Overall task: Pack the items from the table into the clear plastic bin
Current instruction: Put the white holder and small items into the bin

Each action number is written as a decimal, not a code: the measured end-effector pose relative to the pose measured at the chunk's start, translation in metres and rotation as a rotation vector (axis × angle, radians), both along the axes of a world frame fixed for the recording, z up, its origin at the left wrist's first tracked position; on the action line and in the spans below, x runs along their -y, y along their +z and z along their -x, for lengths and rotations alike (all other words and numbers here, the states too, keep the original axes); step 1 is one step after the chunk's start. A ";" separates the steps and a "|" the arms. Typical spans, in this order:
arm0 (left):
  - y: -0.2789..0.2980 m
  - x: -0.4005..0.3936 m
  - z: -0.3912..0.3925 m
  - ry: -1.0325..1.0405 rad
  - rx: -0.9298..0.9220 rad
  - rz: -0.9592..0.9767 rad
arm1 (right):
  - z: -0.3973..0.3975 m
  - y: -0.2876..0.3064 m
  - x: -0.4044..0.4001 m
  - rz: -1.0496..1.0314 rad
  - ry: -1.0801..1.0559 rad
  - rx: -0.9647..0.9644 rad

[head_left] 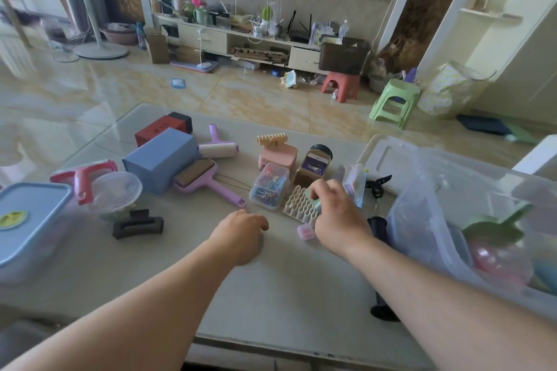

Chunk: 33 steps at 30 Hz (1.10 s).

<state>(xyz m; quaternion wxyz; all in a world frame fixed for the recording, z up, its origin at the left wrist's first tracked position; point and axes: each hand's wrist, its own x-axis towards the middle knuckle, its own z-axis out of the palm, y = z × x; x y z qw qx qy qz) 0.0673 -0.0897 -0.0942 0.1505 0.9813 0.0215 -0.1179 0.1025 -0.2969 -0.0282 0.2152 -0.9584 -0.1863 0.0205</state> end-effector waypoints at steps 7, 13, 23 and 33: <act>0.019 0.042 -0.027 -0.102 0.166 0.048 | -0.001 0.007 0.020 -0.158 -0.186 0.078; 0.011 0.103 -0.060 -0.059 0.206 0.034 | -0.003 0.002 0.033 -0.163 -0.269 0.106; -0.004 0.117 -0.061 0.173 0.237 0.034 | -0.002 0.045 0.029 0.069 -0.226 0.115; 0.053 0.086 -0.034 0.124 0.266 0.119 | -0.011 0.146 0.080 0.177 -0.068 0.319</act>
